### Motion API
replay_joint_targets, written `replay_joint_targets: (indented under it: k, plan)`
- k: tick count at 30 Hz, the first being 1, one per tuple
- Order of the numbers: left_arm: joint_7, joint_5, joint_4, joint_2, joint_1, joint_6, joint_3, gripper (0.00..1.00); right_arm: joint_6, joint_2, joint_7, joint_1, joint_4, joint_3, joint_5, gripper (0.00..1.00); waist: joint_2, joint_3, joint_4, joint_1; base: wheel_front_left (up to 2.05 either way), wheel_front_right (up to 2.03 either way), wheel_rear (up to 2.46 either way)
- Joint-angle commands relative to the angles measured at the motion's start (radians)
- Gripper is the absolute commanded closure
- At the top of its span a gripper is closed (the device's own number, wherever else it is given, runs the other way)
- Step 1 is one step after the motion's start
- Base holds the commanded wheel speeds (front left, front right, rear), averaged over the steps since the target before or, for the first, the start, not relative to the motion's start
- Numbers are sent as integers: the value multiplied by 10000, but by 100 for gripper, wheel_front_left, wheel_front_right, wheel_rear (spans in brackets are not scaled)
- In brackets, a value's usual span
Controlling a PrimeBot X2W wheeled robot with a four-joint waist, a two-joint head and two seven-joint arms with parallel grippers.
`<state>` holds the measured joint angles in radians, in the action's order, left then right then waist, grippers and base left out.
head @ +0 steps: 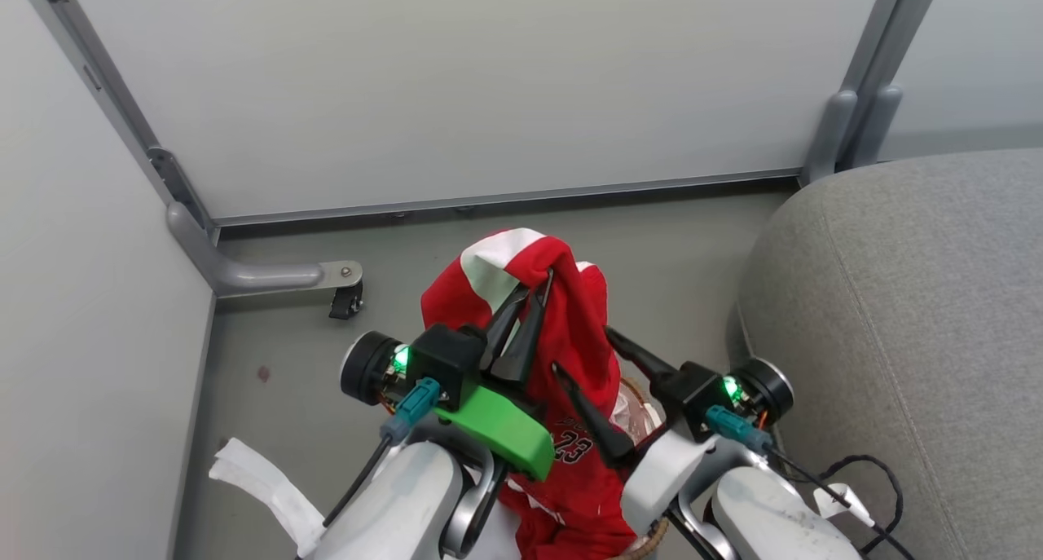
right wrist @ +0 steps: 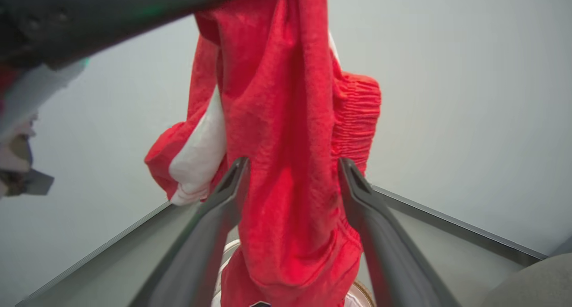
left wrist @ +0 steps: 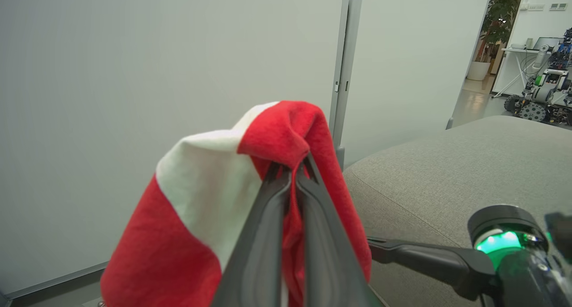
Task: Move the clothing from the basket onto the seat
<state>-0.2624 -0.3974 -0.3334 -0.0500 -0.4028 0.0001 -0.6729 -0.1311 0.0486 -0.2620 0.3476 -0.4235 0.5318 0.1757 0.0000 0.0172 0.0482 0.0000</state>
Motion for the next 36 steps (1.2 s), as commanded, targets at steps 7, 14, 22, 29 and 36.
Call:
replay_joint_targets:
  k: [7,14,22,29,36]
  plan:
    - [-37,-249,65,-18,-335,170,-374,100,6,40,-45,429,-1190,438,-98,0,0,83,232,0,0,0,0]
    - [-37,-428,142,-18,-531,223,-681,100,6,40,-45,801,-1872,581,-66,0,0,222,369,0,0,0,0]
    - [-39,-610,96,-17,-667,272,-923,100,6,40,-45,950,-1920,685,399,100,0,287,531,0,0,0,0]
    - [-39,-591,-31,-18,-628,310,-749,100,6,42,-47,716,-1842,535,631,100,0,260,394,0,0,0,0]
    - [-37,-588,-84,-18,-425,414,-556,0,7,42,-47,625,-1528,247,693,100,0,308,151,0,0,0,0]
